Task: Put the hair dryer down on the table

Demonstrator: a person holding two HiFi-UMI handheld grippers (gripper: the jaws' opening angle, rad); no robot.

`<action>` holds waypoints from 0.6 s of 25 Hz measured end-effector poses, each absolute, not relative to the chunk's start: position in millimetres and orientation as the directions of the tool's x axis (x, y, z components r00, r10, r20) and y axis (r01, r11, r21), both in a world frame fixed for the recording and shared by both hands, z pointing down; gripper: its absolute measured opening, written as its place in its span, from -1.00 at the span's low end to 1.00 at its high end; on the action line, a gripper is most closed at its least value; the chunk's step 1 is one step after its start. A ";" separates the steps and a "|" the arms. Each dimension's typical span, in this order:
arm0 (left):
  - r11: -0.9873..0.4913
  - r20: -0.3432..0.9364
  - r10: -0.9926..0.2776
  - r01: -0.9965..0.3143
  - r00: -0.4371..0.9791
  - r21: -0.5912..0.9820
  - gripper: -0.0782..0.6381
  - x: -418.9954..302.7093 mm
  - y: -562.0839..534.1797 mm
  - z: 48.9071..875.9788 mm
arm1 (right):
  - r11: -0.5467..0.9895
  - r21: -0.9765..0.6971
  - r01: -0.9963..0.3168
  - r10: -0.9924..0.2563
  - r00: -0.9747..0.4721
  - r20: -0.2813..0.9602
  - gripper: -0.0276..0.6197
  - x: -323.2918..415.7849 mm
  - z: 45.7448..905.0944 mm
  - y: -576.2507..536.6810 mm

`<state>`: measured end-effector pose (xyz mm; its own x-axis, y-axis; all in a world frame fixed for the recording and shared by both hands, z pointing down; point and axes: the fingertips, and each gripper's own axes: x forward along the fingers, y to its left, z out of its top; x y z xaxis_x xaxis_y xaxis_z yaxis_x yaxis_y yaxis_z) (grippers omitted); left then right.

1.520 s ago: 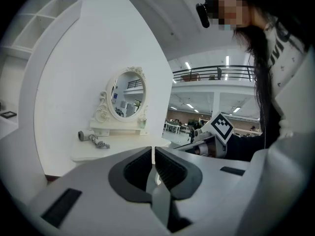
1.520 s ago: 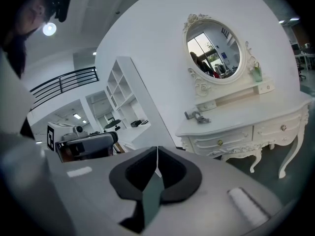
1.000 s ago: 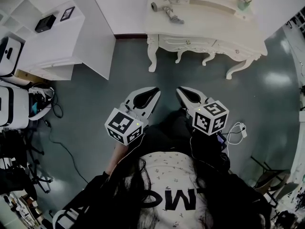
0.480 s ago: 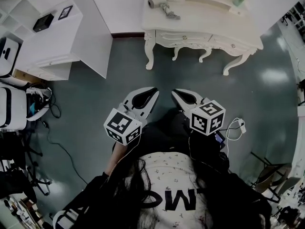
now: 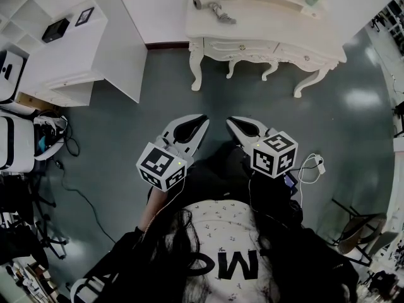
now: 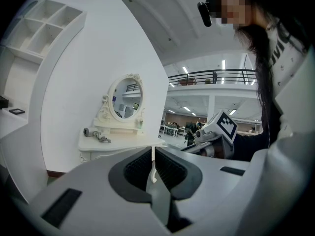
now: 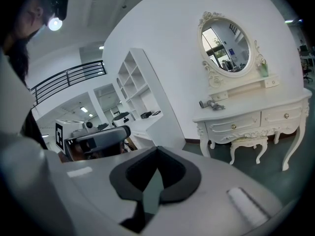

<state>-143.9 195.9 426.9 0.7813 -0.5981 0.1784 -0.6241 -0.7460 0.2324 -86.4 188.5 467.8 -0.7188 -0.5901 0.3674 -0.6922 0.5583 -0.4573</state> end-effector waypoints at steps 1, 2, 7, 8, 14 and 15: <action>-0.746 0.180 -0.598 -0.624 0.781 0.233 -0.79 -144.1 196.1 427.0 | 0.559 -0.458 -0.691 -0.589 -0.720 0.368 -0.89 -87.0 467.6 188.4; -0.745 0.182 -0.598 -0.625 0.781 0.234 -0.79 -144.9 196.2 427.1 | 0.560 -0.459 -0.690 -0.587 -0.721 0.368 -0.89 -87.9 467.4 188.3; -0.741 0.189 -0.600 -0.629 0.777 0.234 -0.79 -147.2 196.7 429.1 | 0.567 -0.463 -0.681 -0.576 -0.730 0.369 -0.89 -92.0 468.5 189.3; -0.742 0.190 -0.599 -0.629 0.778 0.234 -0.79 -146.8 197.0 429.7 | 0.568 -0.465 -0.680 -0.574 -0.731 0.369 -0.89 -92.5 469.3 189.8; -0.748 0.193 -0.591 -0.622 0.783 0.233 -0.79 -144.4 197.2 431.9 | 0.566 -0.471 -0.677 -0.571 -0.733 0.370 -0.89 -93.2 473.0 191.0; -0.748 0.193 -0.590 -0.621 0.784 0.233 -0.79 -144.0 197.0 432.0 | 0.564 -0.471 -0.678 -0.572 -0.733 0.370 -0.89 -92.6 473.3 190.7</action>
<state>-144.0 197.0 432.0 0.7838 -0.5902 0.1933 -0.6210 -0.7483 0.2332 -92.6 190.7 473.3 -0.7326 -0.5716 0.3695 -0.6780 0.5645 -0.4709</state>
